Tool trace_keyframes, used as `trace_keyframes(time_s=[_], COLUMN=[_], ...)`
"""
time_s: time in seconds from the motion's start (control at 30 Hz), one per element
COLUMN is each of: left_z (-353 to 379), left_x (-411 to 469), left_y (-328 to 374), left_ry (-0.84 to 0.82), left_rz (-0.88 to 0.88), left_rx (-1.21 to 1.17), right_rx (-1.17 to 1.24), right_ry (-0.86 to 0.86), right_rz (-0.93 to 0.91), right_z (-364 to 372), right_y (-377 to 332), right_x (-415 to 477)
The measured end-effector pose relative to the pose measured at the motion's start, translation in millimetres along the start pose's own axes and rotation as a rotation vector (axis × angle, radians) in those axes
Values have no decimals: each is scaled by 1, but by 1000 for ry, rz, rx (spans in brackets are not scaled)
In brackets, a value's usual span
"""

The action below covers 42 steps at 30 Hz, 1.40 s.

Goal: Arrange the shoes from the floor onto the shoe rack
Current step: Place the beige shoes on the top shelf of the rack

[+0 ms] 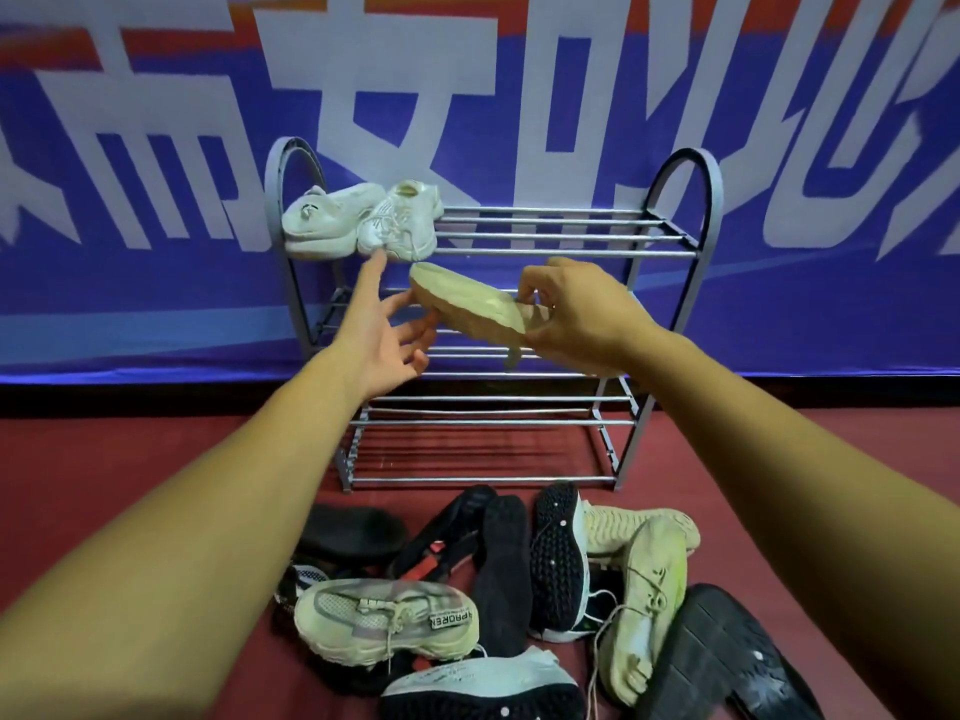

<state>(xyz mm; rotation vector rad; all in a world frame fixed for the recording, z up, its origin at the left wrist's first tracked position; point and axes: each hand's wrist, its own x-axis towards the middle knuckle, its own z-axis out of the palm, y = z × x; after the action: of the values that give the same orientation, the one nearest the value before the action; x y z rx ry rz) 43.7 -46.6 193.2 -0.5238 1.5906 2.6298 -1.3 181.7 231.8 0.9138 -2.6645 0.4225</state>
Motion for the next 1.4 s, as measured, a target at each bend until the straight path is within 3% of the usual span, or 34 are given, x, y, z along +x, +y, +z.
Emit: trace_keyframes(time_s=[0.27,0.37,0.5,0.67,0.73,0.9,1.07,1.23,1.4], left_z=[-7,-5,5,21,25,25,34,52,59], left_x=[0,-3,-3,8,15,27,28,23,26], left_y=[10,13,15,6,1,-9,-4,-4,-10], left_ry=[-176,-208,-113,64,96,120,90,7,9], left_rz=[-67,31,145,183,189,186,212,185,150], left_rx=[-5,-37,-110,-205,-180,-214,-332,-307,-205], right_rx=[-106,0,274,995,1127,1168,991,1109,1254], right_ry=[302,416,433,263,195,300,446,102,161], right_rz=[-56,77,260,526,566,506,452,497,517], right_z=[5,6,19,24,28,36,37,42,43], right_y=[3,4,-3,-22,-26,-18,-15,-21,-18], right_x=[9,20,26,37,42,43,43,37,48])
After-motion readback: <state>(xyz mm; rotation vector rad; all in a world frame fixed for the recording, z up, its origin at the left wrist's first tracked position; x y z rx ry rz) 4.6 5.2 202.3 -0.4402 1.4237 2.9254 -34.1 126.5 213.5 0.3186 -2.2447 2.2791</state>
